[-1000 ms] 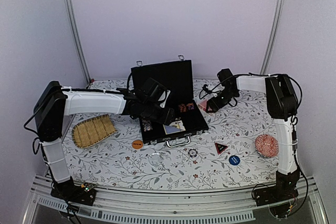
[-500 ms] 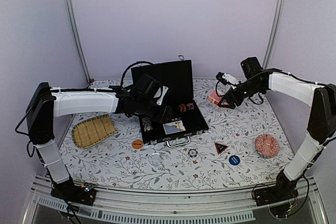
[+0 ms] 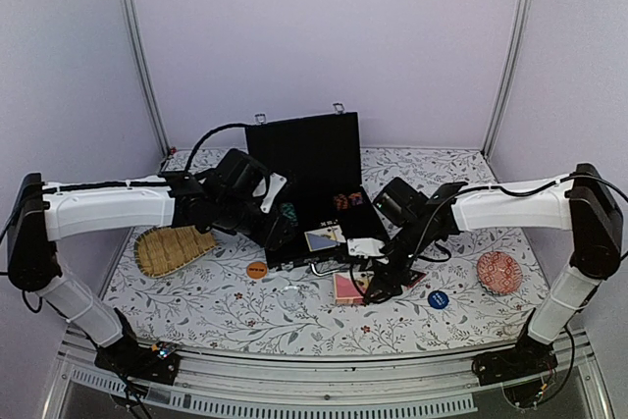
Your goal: Pack up texas hold em set
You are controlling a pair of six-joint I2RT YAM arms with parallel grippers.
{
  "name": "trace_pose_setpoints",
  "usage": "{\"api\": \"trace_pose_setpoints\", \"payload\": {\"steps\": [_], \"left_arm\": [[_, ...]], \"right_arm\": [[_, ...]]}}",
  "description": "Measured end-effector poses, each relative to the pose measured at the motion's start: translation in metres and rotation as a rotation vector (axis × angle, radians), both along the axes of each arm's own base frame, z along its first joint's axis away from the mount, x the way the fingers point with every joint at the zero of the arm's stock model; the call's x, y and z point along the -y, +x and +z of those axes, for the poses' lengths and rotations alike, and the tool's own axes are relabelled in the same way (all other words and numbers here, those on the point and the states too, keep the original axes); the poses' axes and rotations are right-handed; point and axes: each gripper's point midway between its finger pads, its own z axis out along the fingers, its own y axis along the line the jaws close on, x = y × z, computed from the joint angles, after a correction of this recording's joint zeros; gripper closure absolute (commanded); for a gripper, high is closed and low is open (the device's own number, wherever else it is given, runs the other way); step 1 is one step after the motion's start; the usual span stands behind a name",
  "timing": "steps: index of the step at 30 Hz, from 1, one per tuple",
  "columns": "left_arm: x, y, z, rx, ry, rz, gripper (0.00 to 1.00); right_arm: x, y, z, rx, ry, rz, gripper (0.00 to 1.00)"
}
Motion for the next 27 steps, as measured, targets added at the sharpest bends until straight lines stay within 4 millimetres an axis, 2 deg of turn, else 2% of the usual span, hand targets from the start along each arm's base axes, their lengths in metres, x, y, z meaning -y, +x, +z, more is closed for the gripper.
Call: {"api": "trace_pose_setpoints", "payload": {"steps": [5,11,18,23,24,25,26,27], "left_arm": [[-0.017,-0.011,-0.006,-0.01,0.016,0.024,0.41],[-0.031,-0.019,0.007,0.015,-0.02,0.055,0.39],[-0.037,-0.022,0.017,0.038,-0.042,0.064,0.39],[-0.039,-0.025,0.013,0.025,-0.045,0.066,0.39],[-0.038,-0.027,0.011,0.02,-0.046,0.062,0.39],[-0.038,-0.028,0.01,0.016,-0.048,0.057,0.39],[-0.037,-0.03,0.008,0.01,-0.05,0.05,0.38],[-0.035,-0.032,0.007,0.003,-0.052,0.037,0.36]], "right_arm": [[-0.028,-0.015,-0.015,-0.012,-0.024,0.095,0.34],[-0.05,-0.022,-0.03,-0.018,-0.042,0.148,0.32],[-0.054,-0.021,-0.043,-0.015,-0.063,0.152,0.3],[-0.053,-0.02,-0.048,-0.016,-0.078,0.147,0.25],[-0.054,-0.019,-0.048,-0.014,-0.077,0.146,0.24],[-0.054,-0.019,-0.048,-0.012,-0.074,0.145,0.16],[-0.055,-0.018,-0.048,-0.009,-0.07,0.143,0.01],[-0.056,-0.018,-0.048,-0.008,-0.069,0.14,0.01]]}}
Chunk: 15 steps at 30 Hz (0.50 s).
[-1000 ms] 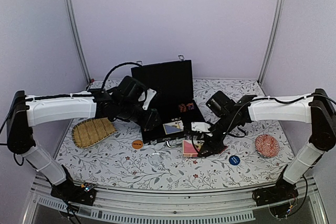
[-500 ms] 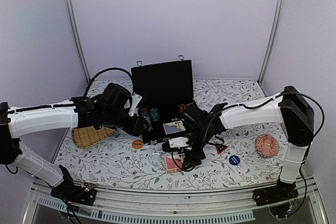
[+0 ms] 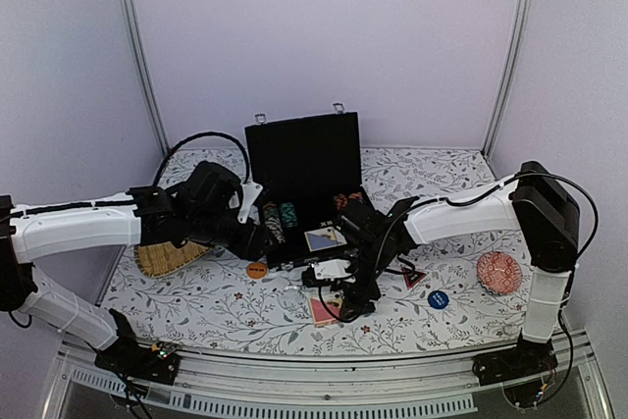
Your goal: Pack up texas hold em set
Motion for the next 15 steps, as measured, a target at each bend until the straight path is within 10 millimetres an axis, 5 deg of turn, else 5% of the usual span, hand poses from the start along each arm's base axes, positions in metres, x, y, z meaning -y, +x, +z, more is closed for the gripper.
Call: {"api": "trace_pose_setpoints", "payload": {"steps": [2,7,11,15], "left_arm": [[0.006,-0.005,-0.003,-0.009,0.0,-0.029,0.25],[0.022,-0.019,-0.022,-0.046,0.043,-0.113,0.22],[0.046,-0.034,-0.03,-0.072,0.088,-0.223,0.22],[0.087,-0.055,-0.037,-0.087,0.131,-0.376,0.22]], "right_arm": [[-0.001,0.002,0.0,0.008,0.004,-0.003,0.01],[0.007,0.0,0.011,0.032,0.016,-0.022,0.01],[0.039,-0.007,0.053,0.076,0.086,-0.057,0.01],[0.075,0.03,0.109,0.205,0.223,-0.23,0.01]]}}
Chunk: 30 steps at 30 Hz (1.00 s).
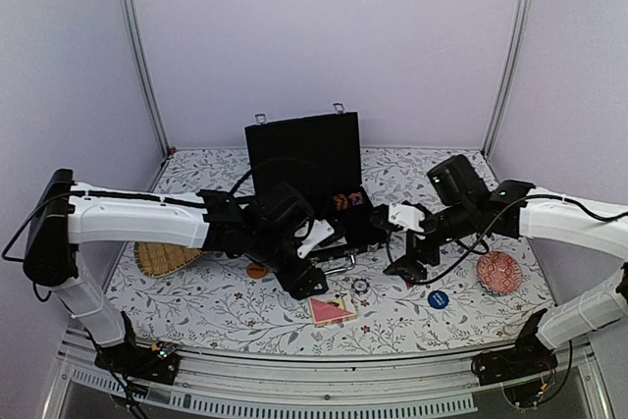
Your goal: Pack up texas hold em set
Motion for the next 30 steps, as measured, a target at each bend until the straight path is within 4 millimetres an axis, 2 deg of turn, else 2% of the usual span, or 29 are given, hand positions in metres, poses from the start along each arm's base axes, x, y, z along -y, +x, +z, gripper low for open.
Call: {"api": "trace_pose_setpoints", "payload": {"steps": [3,5,7,9,11,17,30], "left_arm": [[0.026,-0.018,-0.019,-0.015,0.067,-0.106,0.21],[0.038,-0.031,-0.04,-0.031,0.132,-0.17,0.19],[0.045,-0.041,-0.06,-0.048,0.193,-0.216,0.18],[0.046,-0.047,-0.076,-0.064,0.243,-0.245,0.16],[0.051,-0.048,-0.079,-0.059,0.261,-0.258,0.15],[0.058,-0.045,-0.081,-0.051,0.27,-0.272,0.15],[0.052,-0.028,-0.079,0.005,0.309,-0.26,0.13]], "right_arm": [[0.044,0.033,0.031,0.104,0.091,-0.198,0.01],[0.068,0.05,0.045,0.133,0.138,-0.305,0.01],[0.083,0.06,0.046,0.127,0.176,-0.368,0.0],[0.098,0.062,0.035,0.09,0.183,-0.412,0.0],[0.107,0.062,0.029,0.071,0.182,-0.441,0.0],[0.112,0.064,0.039,0.094,0.224,-0.447,0.01],[0.109,0.064,0.035,0.075,0.223,-0.431,0.02]]}}
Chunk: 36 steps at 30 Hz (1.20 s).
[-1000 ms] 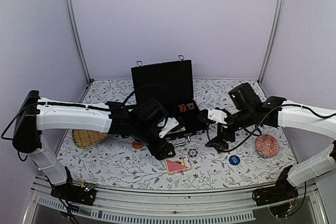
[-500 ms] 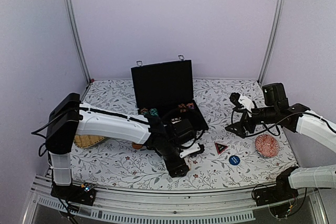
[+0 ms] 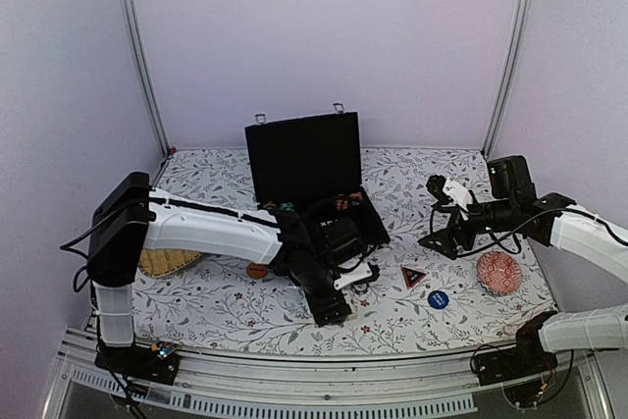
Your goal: Pack up texas hold em set
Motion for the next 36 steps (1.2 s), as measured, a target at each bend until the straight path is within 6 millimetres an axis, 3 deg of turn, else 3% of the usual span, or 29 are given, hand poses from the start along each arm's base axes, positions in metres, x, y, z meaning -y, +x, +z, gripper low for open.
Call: {"api": "trace_pose_setpoints", "payload": {"steps": [6,10,17,26,31,36], "left_arm": [[-0.007,-0.003,-0.007,-0.074,0.011,-0.008,0.13],[-0.007,-0.008,-0.019,-0.109,0.03,-0.025,0.19],[-0.001,-0.004,-0.02,-0.1,0.028,-0.031,0.26],[0.005,0.001,-0.021,-0.093,0.049,-0.026,0.47],[0.005,-0.003,-0.012,-0.113,0.061,-0.053,0.52],[0.012,0.004,0.018,-0.064,0.02,-0.092,0.52]], "right_arm": [[-0.002,0.0,-0.006,-0.02,-0.003,0.008,0.03],[-0.002,0.0,-0.01,-0.032,-0.008,0.014,0.03],[-0.003,0.0,-0.012,-0.033,-0.016,0.021,0.04],[-0.003,0.0,-0.02,-0.054,-0.031,0.027,0.05],[-0.002,-0.001,-0.021,-0.061,-0.033,0.028,0.06],[-0.002,-0.001,-0.022,-0.063,-0.034,0.028,0.07]]}}
